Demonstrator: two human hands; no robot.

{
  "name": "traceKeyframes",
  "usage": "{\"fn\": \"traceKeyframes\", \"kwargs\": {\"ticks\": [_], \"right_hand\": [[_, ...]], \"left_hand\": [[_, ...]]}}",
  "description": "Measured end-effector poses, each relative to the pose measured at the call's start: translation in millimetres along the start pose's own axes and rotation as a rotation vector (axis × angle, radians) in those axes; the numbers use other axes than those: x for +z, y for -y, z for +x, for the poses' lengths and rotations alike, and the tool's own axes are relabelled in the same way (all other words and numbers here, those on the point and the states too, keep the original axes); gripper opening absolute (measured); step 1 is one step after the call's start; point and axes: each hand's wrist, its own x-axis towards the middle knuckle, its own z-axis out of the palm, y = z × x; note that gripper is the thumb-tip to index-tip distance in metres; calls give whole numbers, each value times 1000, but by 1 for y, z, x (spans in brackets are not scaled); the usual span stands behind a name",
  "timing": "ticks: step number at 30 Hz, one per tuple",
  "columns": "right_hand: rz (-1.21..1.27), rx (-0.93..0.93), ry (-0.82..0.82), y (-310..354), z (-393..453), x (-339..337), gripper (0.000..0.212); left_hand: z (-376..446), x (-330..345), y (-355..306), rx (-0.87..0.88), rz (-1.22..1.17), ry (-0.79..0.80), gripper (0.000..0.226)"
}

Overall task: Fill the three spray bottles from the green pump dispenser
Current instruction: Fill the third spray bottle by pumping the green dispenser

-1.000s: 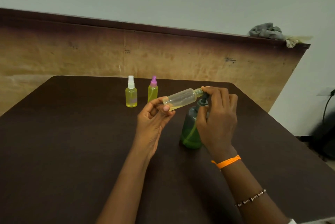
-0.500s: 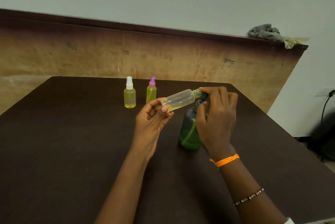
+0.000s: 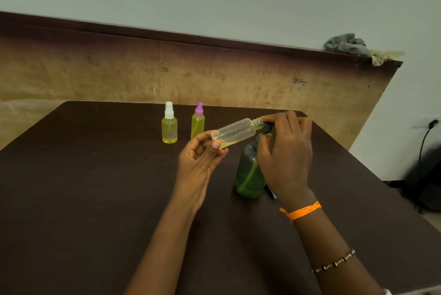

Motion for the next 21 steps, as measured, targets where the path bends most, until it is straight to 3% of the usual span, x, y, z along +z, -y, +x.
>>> {"fn": "traceKeyframes", "kwargs": {"ticks": [6,11,21], "right_hand": [[-35,-2,-31,-1,-20,15,47],[-48,-35,45,1,-3,-3,37],[17,14,-102,-1,-19,18,36]], "left_hand": [[0,-2,1,14,13,-6,32],[-2,-1,-1,1,17,-8,31],[-1,-3,-1,12,32,-8,28]]}}
